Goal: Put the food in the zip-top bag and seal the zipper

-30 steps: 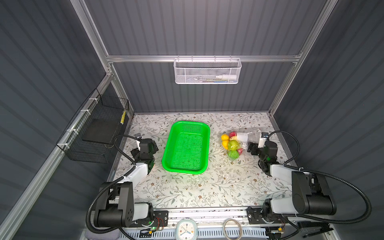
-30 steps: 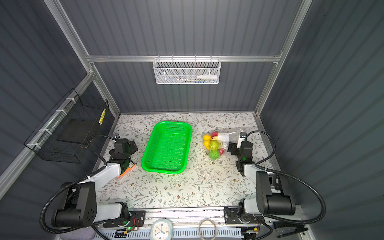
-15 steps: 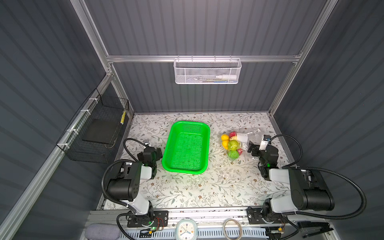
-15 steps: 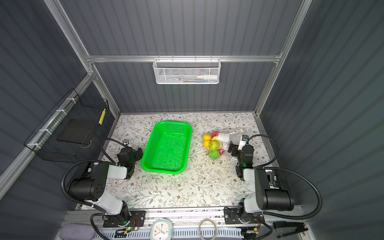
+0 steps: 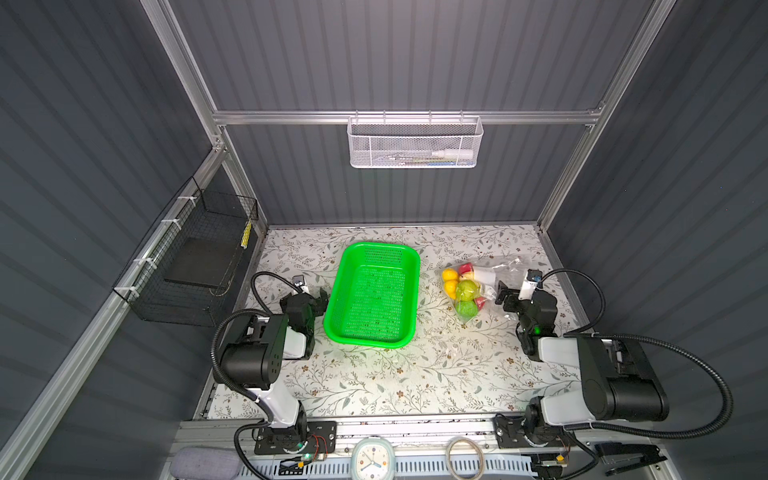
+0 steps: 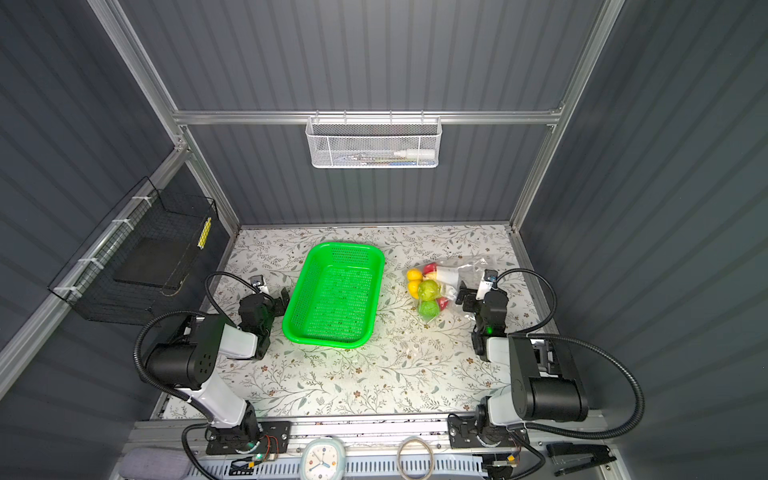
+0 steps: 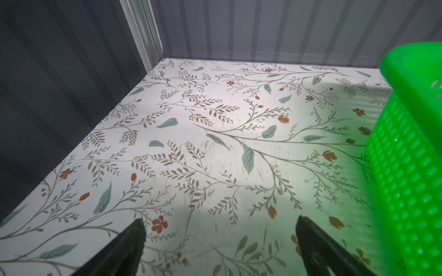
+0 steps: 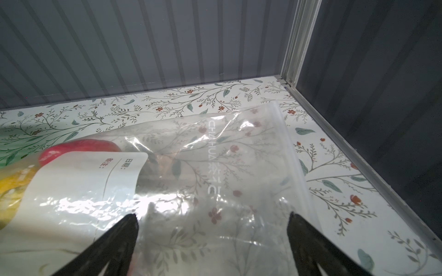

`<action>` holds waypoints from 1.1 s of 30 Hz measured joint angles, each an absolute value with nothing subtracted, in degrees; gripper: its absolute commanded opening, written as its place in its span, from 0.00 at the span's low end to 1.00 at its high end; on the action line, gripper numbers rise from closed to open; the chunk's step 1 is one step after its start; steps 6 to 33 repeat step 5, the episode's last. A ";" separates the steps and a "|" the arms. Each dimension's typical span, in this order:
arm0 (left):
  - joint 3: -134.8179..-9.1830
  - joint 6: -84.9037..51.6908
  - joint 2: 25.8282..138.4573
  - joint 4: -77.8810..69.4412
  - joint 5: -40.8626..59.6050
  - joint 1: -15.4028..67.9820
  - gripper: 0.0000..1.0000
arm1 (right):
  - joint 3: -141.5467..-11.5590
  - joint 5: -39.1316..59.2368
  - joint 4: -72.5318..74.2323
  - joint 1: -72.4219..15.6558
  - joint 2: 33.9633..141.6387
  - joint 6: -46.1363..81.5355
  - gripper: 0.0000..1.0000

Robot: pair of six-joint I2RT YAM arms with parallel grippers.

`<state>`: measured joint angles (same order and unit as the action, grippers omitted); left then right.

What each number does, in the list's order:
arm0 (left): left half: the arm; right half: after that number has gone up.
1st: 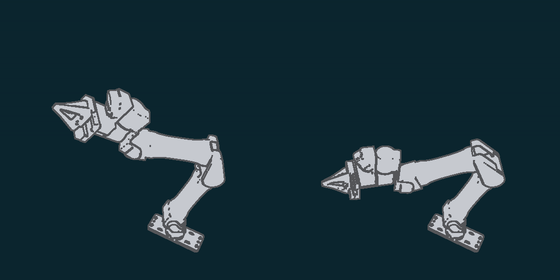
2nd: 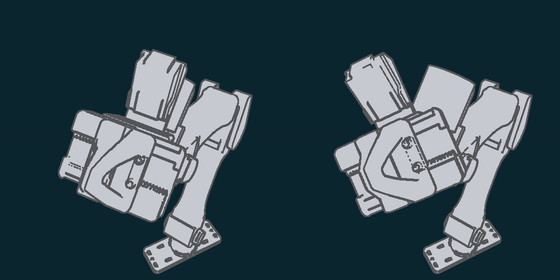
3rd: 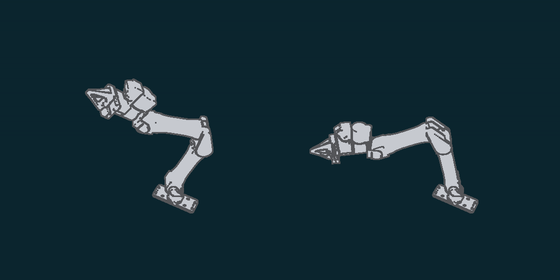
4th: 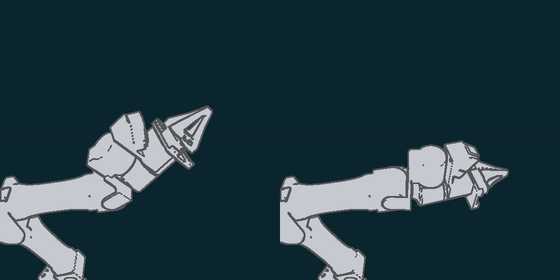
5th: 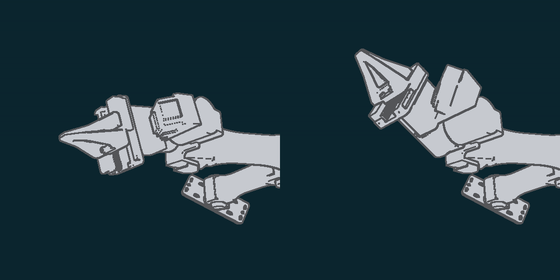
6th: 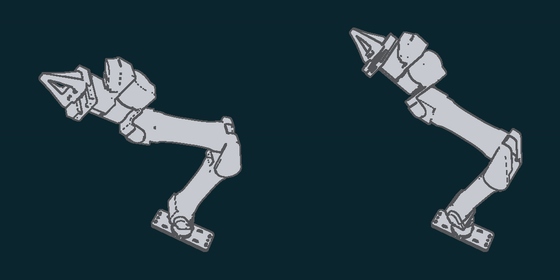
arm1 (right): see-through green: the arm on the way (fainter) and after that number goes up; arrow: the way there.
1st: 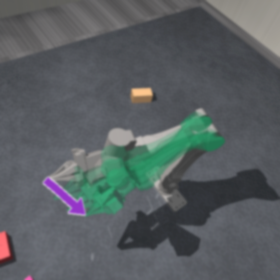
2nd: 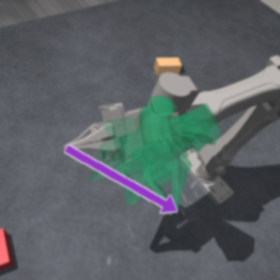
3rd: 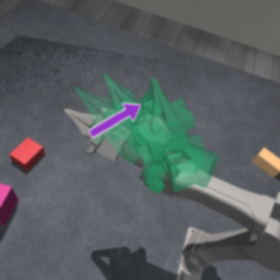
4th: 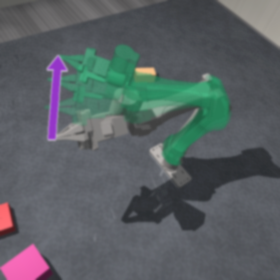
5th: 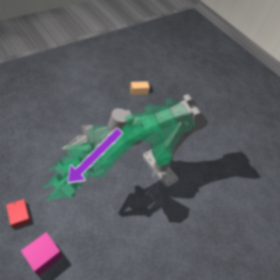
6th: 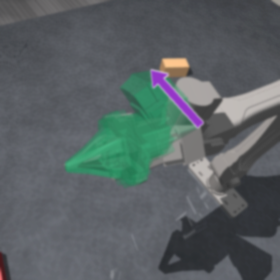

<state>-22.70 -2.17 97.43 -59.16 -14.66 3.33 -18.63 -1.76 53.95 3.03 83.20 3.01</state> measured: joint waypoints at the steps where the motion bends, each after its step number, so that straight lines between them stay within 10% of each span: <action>1: -22.70 -2.09 97.43 -58.98 -14.66 3.33 1.00 | -18.63 -1.76 53.98 3.03 83.20 3.01 0.99; 33: -22.70 -2.07 97.43 -58.59 -14.68 3.33 1.00 | -18.63 -1.76 53.98 3.03 83.20 3.01 0.99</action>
